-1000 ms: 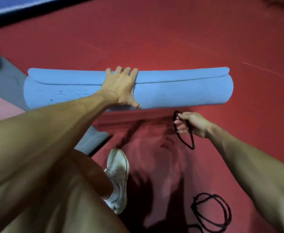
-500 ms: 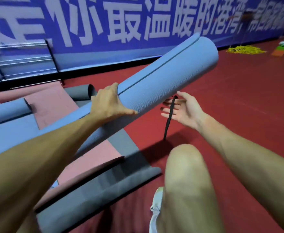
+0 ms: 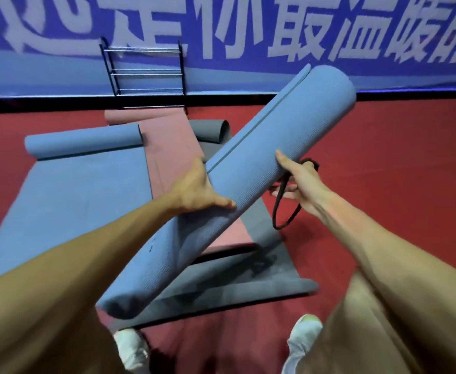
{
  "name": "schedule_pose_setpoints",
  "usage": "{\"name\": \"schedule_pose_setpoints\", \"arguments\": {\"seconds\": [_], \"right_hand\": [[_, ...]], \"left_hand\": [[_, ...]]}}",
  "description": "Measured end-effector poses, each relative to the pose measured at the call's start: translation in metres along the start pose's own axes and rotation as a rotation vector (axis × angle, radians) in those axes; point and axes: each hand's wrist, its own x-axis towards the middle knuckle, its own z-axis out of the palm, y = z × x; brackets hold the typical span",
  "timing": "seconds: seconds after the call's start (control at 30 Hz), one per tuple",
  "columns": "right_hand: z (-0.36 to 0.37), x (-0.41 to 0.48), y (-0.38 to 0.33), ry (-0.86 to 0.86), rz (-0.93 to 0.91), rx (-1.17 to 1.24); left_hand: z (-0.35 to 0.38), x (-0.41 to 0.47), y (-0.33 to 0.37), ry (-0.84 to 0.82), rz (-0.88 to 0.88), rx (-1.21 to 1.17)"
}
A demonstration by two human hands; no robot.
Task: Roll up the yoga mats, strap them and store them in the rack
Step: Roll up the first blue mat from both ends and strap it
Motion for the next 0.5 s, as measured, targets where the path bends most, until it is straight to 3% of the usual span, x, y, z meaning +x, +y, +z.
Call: {"name": "schedule_pose_setpoints", "arguments": {"seconds": [0.2,0.37,0.5], "right_hand": [[0.024,0.007,0.012,0.045,-0.053,-0.049],[0.026,-0.012,0.020,-0.067,0.011,-0.140],[0.030,-0.034,0.030,-0.139,0.037,-0.311]], "left_hand": [[0.008,-0.004,-0.034,-0.133,0.038,-0.189],[0.022,-0.019,-0.017,-0.050,-0.269,-0.546],[0.024,-0.030,-0.011,-0.111,-0.335,-0.465]]}}
